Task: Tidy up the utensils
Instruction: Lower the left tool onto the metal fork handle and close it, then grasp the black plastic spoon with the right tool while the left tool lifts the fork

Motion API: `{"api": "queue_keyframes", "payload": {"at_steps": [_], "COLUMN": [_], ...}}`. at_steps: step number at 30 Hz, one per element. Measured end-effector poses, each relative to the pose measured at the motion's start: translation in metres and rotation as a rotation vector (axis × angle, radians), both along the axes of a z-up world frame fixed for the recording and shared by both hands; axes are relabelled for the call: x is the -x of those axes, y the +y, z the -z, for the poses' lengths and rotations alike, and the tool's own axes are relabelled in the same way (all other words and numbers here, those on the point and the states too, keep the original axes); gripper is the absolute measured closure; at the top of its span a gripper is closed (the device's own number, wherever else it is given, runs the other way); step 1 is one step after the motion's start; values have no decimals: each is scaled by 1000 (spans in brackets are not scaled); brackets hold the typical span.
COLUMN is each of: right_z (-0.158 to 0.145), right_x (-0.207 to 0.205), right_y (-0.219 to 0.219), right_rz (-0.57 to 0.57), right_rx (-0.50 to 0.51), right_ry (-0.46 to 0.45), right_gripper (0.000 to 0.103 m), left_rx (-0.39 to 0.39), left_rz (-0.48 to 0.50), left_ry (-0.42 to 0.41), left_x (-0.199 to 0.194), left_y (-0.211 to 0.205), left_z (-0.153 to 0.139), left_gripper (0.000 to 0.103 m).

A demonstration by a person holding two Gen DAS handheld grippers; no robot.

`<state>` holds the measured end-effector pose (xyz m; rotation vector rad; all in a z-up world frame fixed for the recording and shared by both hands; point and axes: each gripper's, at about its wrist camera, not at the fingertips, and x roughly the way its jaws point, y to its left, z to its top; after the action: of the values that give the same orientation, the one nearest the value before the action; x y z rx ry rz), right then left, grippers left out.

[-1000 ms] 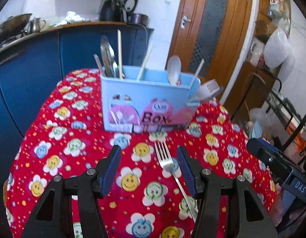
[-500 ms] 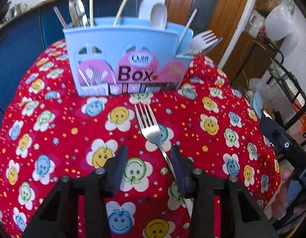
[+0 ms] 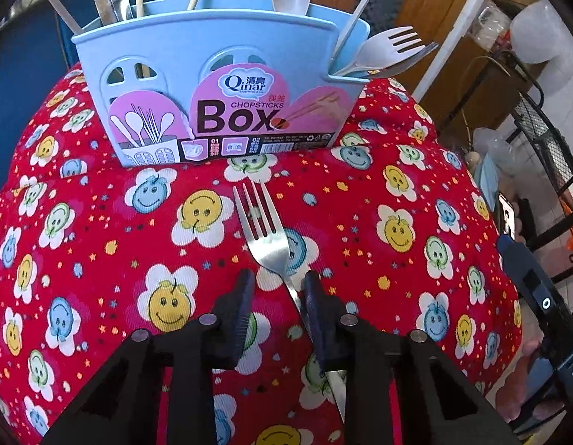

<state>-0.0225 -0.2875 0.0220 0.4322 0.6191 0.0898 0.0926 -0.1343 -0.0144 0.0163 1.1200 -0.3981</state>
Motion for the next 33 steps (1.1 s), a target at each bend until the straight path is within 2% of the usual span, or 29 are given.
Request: {"api": "queue_keyframes", "payload": {"at_steps": [3, 13, 25, 30, 33], "right_z": [2, 4, 2, 2, 2], "right_x": [1, 1, 1, 1, 1], "right_y": [-2, -3, 3, -1, -1], "right_rz": [2, 1, -8, -1, -6], "right_rx": [-9, -12, -11, -20, -20], "right_ry": [2, 4, 2, 0, 1], "right_gripper": [21, 21, 21, 21, 21], "left_rx": [23, 112, 130, 179, 216], "left_rz": [-12, -33, -16, -21, -24], "left_ry": [10, 23, 68, 91, 79], "left_x": [-4, -3, 1, 5, 9], "left_y": [1, 14, 22, 32, 38], "left_z": [1, -2, -2, 1, 2], "left_gripper": [88, 97, 97, 97, 99]}}
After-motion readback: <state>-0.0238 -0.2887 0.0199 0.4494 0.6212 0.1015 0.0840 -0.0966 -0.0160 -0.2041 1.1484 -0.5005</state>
